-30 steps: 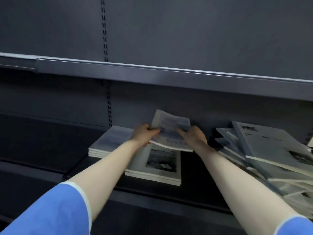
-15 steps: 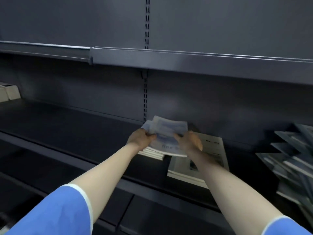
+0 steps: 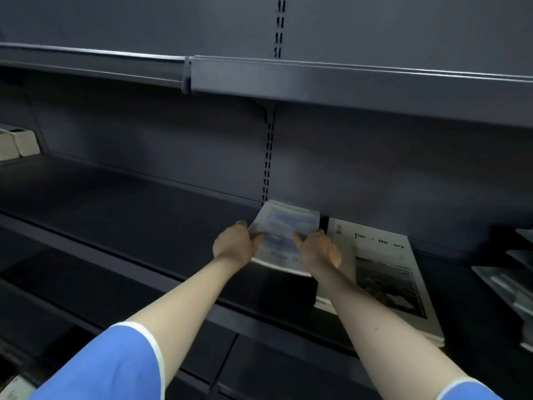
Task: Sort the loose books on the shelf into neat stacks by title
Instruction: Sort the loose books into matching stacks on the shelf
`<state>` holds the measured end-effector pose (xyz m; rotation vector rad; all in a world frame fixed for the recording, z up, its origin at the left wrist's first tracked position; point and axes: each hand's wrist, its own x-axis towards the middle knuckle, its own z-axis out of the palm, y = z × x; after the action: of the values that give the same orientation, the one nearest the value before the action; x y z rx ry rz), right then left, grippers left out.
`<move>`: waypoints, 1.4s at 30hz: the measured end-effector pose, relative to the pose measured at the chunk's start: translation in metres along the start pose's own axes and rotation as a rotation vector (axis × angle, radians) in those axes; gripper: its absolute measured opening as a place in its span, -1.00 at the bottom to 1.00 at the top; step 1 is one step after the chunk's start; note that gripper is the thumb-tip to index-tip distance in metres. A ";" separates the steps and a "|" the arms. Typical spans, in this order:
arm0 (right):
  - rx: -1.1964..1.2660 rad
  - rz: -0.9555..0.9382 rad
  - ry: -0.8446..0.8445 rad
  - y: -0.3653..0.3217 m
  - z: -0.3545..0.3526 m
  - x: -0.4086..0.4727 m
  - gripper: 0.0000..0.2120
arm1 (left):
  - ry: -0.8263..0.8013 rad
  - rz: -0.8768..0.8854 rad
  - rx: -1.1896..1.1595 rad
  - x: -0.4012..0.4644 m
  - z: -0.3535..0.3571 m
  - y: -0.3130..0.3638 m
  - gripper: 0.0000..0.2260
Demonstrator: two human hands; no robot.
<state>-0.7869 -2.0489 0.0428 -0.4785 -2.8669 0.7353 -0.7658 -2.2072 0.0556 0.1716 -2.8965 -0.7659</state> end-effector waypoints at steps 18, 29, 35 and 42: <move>-0.226 0.017 0.013 -0.017 0.011 0.017 -0.37 | -0.032 0.021 0.033 0.033 0.019 0.006 -0.65; -0.224 0.030 0.050 -0.017 0.012 0.028 -0.45 | -0.010 0.017 0.051 0.043 0.029 0.008 -0.66; -0.209 0.029 0.040 -0.018 0.010 0.024 -0.45 | -0.011 0.001 0.080 0.040 0.028 0.009 -0.68; -0.114 -0.056 -0.058 -0.010 -0.004 0.021 -0.44 | 0.023 -0.033 0.047 0.034 0.019 0.005 -0.52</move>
<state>-0.8086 -2.0481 0.0519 -0.3954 -2.9750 0.5883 -0.8030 -2.1988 0.0455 0.2321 -2.8985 -0.6968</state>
